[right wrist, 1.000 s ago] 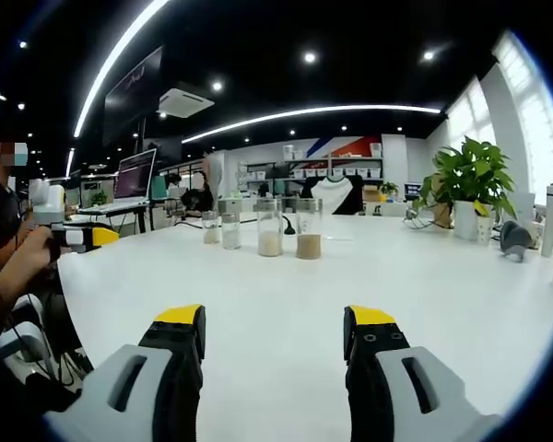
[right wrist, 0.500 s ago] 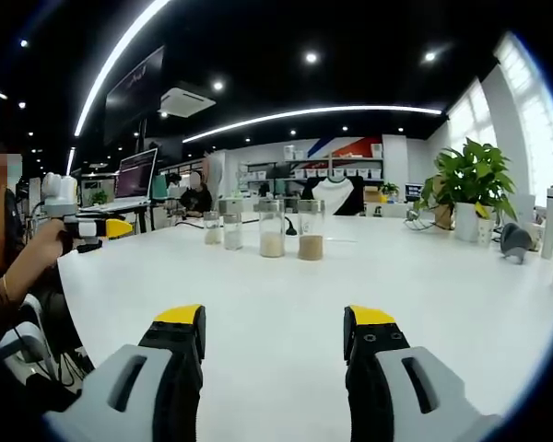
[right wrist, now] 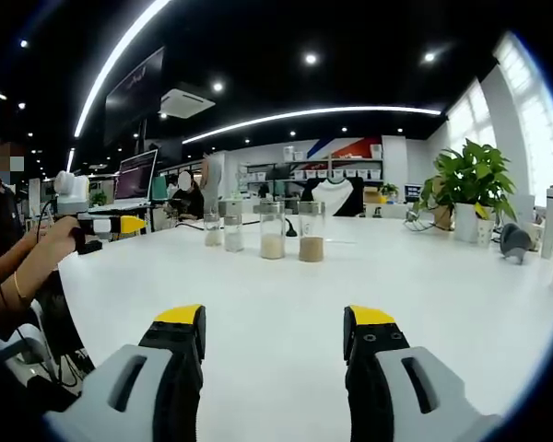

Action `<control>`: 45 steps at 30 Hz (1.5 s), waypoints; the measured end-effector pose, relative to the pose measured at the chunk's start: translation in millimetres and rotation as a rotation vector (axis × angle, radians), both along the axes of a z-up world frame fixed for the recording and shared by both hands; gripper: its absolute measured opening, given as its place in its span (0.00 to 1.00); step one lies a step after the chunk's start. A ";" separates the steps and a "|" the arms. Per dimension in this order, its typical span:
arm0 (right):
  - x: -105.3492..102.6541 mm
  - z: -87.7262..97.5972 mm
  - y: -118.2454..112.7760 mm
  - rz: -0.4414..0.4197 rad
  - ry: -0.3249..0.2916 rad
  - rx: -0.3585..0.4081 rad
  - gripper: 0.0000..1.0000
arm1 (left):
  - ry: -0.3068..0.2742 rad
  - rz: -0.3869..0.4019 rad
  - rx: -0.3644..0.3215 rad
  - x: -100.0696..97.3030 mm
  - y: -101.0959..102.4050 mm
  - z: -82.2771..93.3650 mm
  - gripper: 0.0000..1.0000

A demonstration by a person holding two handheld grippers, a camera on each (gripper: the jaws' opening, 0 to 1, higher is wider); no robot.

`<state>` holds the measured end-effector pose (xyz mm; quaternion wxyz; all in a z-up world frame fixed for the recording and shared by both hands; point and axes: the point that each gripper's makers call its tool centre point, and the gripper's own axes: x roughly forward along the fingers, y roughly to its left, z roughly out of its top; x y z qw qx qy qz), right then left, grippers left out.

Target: Rotate the seasoning bottle until the label or dispensing opening points toward the visible target arrow and the bottle remains upright within the marked orientation range

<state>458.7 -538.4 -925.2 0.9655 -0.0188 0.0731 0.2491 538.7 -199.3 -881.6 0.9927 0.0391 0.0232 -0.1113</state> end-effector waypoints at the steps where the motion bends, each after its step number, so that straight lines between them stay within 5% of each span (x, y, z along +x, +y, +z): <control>1: 0.0 0.1 -0.4 -0.001 0.000 0.000 0.60 | -0.003 0.000 0.004 1.6 0.1 1.1 0.89; 45: 0.2 4.4 -4.6 -0.038 -0.006 0.001 0.60 | -0.031 -0.041 0.009 97.6 -9.2 28.6 0.87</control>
